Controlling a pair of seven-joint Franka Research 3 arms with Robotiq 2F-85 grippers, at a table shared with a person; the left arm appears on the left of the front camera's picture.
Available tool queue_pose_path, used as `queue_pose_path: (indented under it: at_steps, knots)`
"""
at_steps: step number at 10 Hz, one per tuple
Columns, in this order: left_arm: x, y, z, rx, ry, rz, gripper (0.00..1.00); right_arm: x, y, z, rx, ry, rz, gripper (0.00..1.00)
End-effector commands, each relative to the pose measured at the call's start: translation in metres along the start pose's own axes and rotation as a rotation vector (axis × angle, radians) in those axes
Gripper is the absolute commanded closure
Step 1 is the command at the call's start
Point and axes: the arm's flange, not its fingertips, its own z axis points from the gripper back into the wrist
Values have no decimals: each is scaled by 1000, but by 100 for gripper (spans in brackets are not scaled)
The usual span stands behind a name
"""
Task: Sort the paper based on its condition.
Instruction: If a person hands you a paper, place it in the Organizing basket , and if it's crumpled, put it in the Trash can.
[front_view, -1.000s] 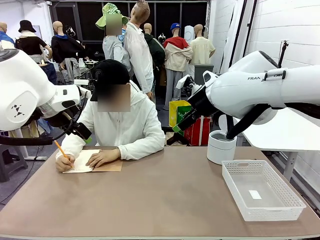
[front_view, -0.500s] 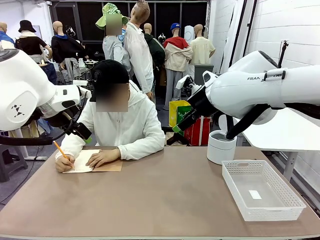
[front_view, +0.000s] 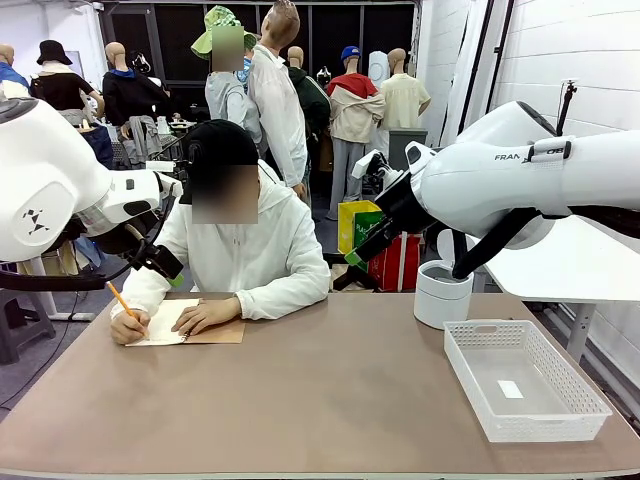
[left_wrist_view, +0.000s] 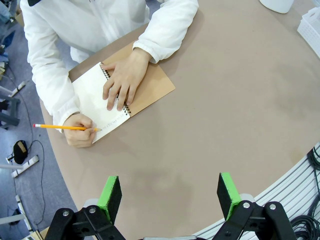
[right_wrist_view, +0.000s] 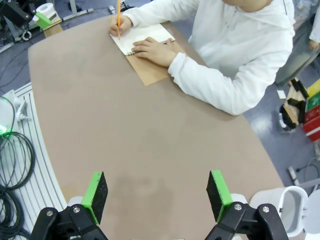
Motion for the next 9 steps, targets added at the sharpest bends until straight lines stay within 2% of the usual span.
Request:
queue_pose_path:
  at_steps: [1,9]
  knots:
    - [0,1,0,-5,-6,4,0,0,0,0,0,-5,-1,0]
    - [0,1,0,-5,-6,4,0,0,0,0,0,-5,-1,0]
